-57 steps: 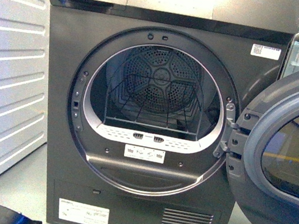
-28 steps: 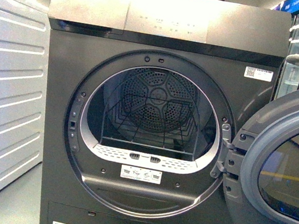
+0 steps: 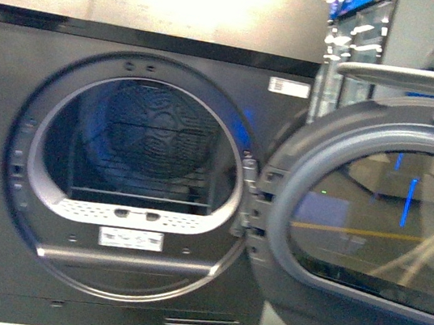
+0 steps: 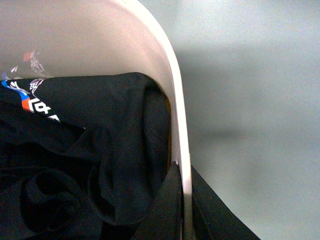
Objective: Move hamper under clothes hanger
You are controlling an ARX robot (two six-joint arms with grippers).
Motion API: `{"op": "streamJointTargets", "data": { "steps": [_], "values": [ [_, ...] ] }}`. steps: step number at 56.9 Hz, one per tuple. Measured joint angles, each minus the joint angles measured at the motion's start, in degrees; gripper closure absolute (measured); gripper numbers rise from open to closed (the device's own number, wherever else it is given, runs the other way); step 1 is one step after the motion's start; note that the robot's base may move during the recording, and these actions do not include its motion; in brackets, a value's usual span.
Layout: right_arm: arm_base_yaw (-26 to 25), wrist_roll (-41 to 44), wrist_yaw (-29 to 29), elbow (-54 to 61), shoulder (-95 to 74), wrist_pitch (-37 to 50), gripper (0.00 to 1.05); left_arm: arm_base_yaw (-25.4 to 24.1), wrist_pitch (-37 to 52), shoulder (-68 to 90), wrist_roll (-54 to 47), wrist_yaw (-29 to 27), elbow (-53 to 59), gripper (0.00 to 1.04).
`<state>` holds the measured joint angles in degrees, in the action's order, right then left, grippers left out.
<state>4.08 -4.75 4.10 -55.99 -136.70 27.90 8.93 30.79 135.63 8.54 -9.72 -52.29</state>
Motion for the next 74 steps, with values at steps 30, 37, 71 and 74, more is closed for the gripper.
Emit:
{"op": "streamJointTargets", "data": {
  "steps": [30, 37, 71, 74],
  "values": [
    [-1.16, 0.02, -0.63, -0.11, 0.26, -0.02, 1.02, 1.01, 0.00, -0.13, 0.00, 0.50, -0.28, 1.01],
    [-1.14, 0.02, -0.61, -0.11, 0.33, -0.02, 1.02, 1.01, 0.00, -0.13, 0.00, 0.50, -0.26, 1.01],
    [-1.16, 0.02, -0.74, -0.09, 0.33, -0.02, 1.02, 1.01, 0.00, -0.15, 0.00, 0.63, -0.39, 1.01],
    [-1.16, 0.04, -0.79, -0.11, 0.33, -0.02, 1.02, 1.01, 0.00, -0.15, 0.00, 0.63, -0.37, 1.01]
  ]
}}
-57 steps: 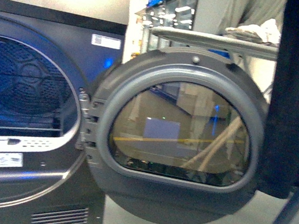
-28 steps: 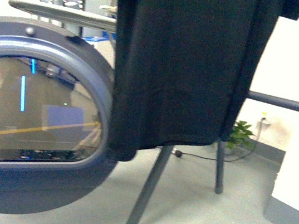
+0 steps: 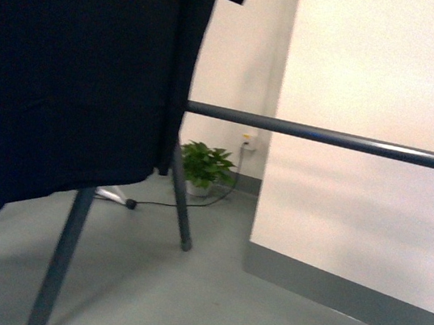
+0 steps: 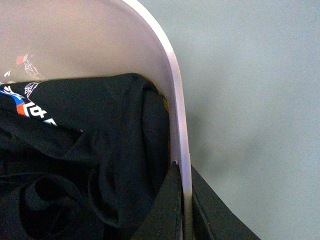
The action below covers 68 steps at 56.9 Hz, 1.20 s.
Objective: Move hamper under clothes hanger
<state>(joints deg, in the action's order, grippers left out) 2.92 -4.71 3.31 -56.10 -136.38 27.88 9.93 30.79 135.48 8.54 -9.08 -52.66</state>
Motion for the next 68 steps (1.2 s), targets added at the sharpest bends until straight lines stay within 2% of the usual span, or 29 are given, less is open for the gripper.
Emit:
{"op": "streamJointTargets", "data": {
  "steps": [47, 68],
  "values": [
    [-1.27, 0.02, -0.44, 0.17, 0.00, 0.00, 1.02, 0.96, -0.02, -0.02, -0.04, 1.11, -0.15, 1.01],
    [0.26, 0.02, 0.02, 0.15, 0.00, 0.00, 1.02, -0.31, -0.02, 0.00, -0.02, -0.24, 0.09, 1.01]
  ]
}}
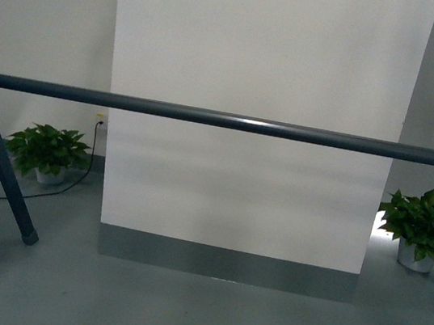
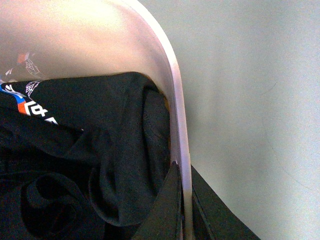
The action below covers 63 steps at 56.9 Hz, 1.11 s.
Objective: Move hamper under clothes hanger
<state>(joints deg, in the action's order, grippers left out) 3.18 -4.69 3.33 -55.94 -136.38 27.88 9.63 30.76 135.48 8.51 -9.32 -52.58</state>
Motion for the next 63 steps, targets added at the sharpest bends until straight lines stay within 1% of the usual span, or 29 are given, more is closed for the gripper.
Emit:
{"op": "streamJointTargets", "data": {
  "steps": [8, 13, 14, 15, 18, 19, 20, 22, 23, 24, 25, 26, 29, 30, 31, 33, 36, 37, 39, 41, 43, 44, 46, 48, 49, 52, 63],
  "values": [
    [-0.09, 0.00, -0.17, 0.00, 0.00, 0.00, 1.02, 0.15, 0.00, 0.00, 0.00, 0.17, 0.00, 1.01],
    [-0.09, 0.28, -0.57, 0.00, 0.00, 0.00, 0.94, 0.17, 0.00, 0.00, 0.00, 0.17, 0.00, 1.01],
    [-0.09, 0.37, -0.70, 0.00, 0.00, 0.00, 0.91, 0.17, 0.00, 0.00, 0.02, 0.17, 0.00, 1.01],
    [-0.09, 0.39, -0.76, 0.00, 0.00, 0.00, 0.89, 0.17, 0.00, 0.00, 0.02, 0.15, 0.00, 0.98],
    [-0.11, 0.42, -0.85, 0.00, 0.00, 0.00, 0.84, 0.17, 0.00, 0.00, 0.02, -0.13, 0.00, 0.93],
    [-0.11, 0.42, -0.96, 0.00, 0.00, 0.00, 0.80, 0.17, 0.00, 0.00, 0.02, -0.24, 0.00, 0.91],
    [-0.11, 0.44, -1.07, 0.00, 0.00, 0.00, 0.78, 0.15, 0.00, 0.00, 0.00, -0.52, 0.00, 0.88],
    [-0.11, 0.46, -1.36, 0.00, 0.00, 0.00, 0.74, 0.11, 0.00, 0.00, 0.00, -0.83, 0.00, 0.84],
    [-0.13, 0.48, -1.51, 0.00, 0.00, 0.00, 0.71, 0.02, 0.00, 0.00, 0.00, -1.05, 0.00, 0.79],
    [-0.22, 0.52, -1.64, 0.00, 0.00, 0.00, 0.67, 0.00, 0.00, 0.00, 0.00, -1.09, 0.00, 0.79],
    [-0.28, 0.55, -1.79, 0.00, 0.00, 0.00, 0.64, -0.04, 0.00, 0.00, 0.00, -1.25, 0.02, 0.75],
    [-0.33, 0.57, -1.84, 0.00, 0.00, 0.00, 0.62, -0.07, 0.00, 0.00, 0.00, -1.36, 0.02, 0.71],
    [-0.44, 0.59, -2.14, 0.00, 0.00, 0.00, 0.56, -0.13, 0.00, 0.00, 0.00, -1.60, 0.02, 0.66],
    [-0.50, 0.61, -2.34, 0.00, 0.00, 0.00, 0.53, -0.15, 0.00, 0.00, 0.00, -1.64, 0.02, 0.64],
    [-0.55, 0.61, -2.43, 0.00, 0.00, 0.00, 0.51, -0.20, 0.00, 0.00, 0.00, -1.73, 0.02, 0.60],
    [-0.61, 0.63, -2.51, 0.00, 0.00, 0.00, 0.48, -0.26, 0.00, 0.00, 0.00, -1.90, 0.02, 0.57],
    [-0.87, 0.63, -2.73, 0.00, 0.00, 0.00, 0.37, -0.39, 0.00, 0.00, 0.00, -2.56, 0.02, 0.46],
    [-0.98, 0.63, -2.86, 0.00, 0.00, 0.00, 0.30, -0.57, 0.00, -0.02, 0.00, -2.82, 0.02, 0.38],
    [-0.98, 0.76, -3.41, 0.00, 0.00, 0.00, 0.23, -0.66, 0.02, -0.04, 0.02, -2.86, 0.02, 0.34],
    [-1.11, 0.81, -3.56, 0.00, 0.00, 0.00, 0.16, -0.74, 0.02, -0.04, 0.02, -2.97, 0.02, 0.26],
    [-1.22, 0.83, -3.56, 0.00, 0.02, 0.00, 0.12, -0.79, 0.02, -0.04, 0.00, -3.08, 0.02, 0.21],
    [-1.29, 0.83, -3.67, 0.00, 0.02, 0.00, 0.09, -0.81, 0.00, -0.04, 0.02, -3.06, 0.02, 0.19],
    [-1.31, 0.81, -3.72, 0.00, 0.02, 0.00, 0.06, -0.87, 0.02, -0.04, 0.02, -3.08, 0.02, 0.12],
    [-1.44, 0.83, -3.63, 0.00, 0.02, 0.00, 0.08, -0.87, 0.02, -0.04, 0.00, -3.13, 0.02, 0.06],
    [-1.49, 0.85, -3.61, 0.00, 0.02, 0.00, 0.08, -0.87, 0.02, -0.04, -0.04, -3.13, 0.02, 0.05],
    [-1.49, 0.87, -3.67, 0.00, 0.02, 0.00, 0.08, -0.87, 0.02, -0.04, 0.00, -3.13, 0.02, 0.07],
    [-1.49, 0.92, -3.65, 0.00, 0.02, 0.00, 0.08, -0.87, 0.02, -0.04, 0.00, -3.13, 0.02, 0.07]
  ]
}}
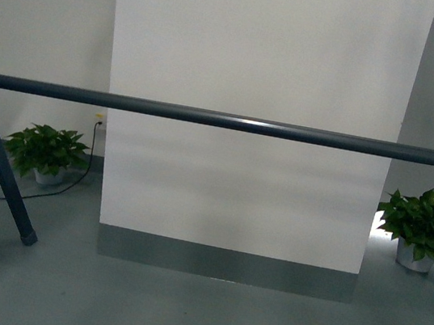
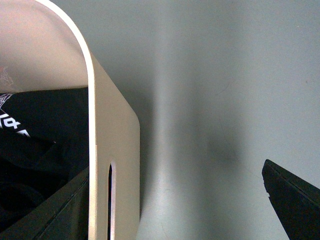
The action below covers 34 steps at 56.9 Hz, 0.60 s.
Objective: Move hamper under clothes hanger
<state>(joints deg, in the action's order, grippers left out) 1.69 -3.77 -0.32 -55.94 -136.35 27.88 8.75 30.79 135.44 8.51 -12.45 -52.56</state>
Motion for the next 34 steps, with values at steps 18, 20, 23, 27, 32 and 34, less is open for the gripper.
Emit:
{"op": "streamJointTargets", "data": {
  "steps": [18, 20, 23, 27, 32, 34],
  "values": [
    [-0.48, -6.27, 6.93, 3.82, -4.68, 22.99, 0.08, -2.38, 33.53, 7.08, -1.46, 21.77, 6.16, 0.07],
    [-0.52, -7.13, 7.48, 4.39, -5.35, 25.92, 0.08, -2.54, 36.72, 7.19, -1.40, 22.91, 6.64, 0.07],
    [-0.55, -8.87, 8.41, 5.73, -6.49, 32.44, 0.08, -2.71, 40.11, 7.17, -1.25, 24.96, 6.88, 0.07],
    [-0.55, -9.88, 8.92, 6.82, -6.60, 38.80, 0.08, -2.89, 45.72, 6.49, -1.03, 27.15, 6.86, 0.07],
    [-0.57, -10.75, 9.25, 7.13, -4.98, 48.81, 0.08, -2.89, 49.05, 5.77, -0.98, 27.89, 6.86, 0.07],
    [-0.59, -10.73, 9.27, 7.13, -4.11, 50.95, 0.08, -2.91, 49.13, 5.77, -0.98, 27.89, 6.86, 0.07]
  ]
}}
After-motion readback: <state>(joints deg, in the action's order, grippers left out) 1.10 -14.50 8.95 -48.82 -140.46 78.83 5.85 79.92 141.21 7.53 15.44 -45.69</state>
